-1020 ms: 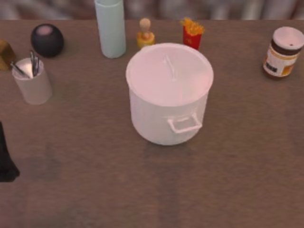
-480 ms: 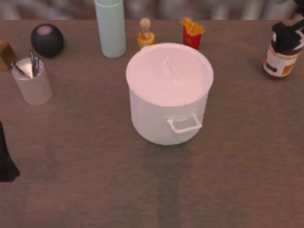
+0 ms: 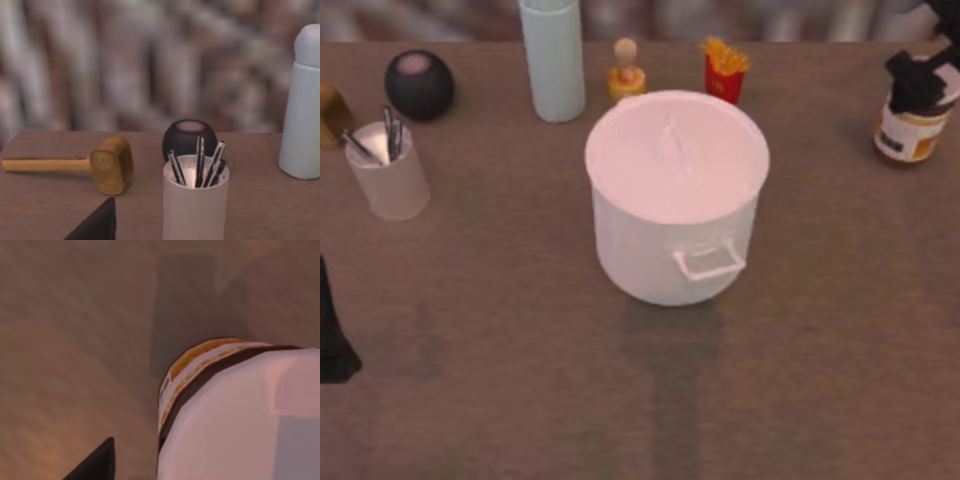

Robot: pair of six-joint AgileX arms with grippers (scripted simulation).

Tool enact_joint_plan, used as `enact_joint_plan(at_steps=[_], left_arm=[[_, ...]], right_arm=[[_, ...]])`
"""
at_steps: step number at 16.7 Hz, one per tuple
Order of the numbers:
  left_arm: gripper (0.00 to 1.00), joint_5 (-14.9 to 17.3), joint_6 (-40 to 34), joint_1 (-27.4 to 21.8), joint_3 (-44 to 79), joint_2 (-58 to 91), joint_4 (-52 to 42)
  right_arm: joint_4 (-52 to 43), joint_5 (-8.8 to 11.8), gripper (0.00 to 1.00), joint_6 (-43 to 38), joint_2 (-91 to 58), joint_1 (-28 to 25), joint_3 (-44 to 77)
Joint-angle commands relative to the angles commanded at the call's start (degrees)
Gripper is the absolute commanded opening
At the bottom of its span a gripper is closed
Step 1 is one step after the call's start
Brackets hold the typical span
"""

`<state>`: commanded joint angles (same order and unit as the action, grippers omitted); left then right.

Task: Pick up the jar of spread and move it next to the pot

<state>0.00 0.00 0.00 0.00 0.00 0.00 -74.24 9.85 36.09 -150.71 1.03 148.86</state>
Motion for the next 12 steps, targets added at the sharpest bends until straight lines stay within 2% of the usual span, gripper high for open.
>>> enact_joint_plan(at_steps=[5,9,12], left_arm=[[1.0,0.0,0.0,0.0,0.0,0.0,0.0],[1.0,0.0,0.0,0.0,0.0,0.0,0.0],[1.0,0.0,0.0,0.0,0.0,0.0,0.0]], right_arm=[[5.9,-0.2,1.0,-0.7,-1.1,-0.7,-4.7],[6.1,-0.2,1.0,-0.8,-1.1,-0.8,-4.9],[6.1,-0.2,0.77,-0.8,-1.1,-0.8,-4.9]])
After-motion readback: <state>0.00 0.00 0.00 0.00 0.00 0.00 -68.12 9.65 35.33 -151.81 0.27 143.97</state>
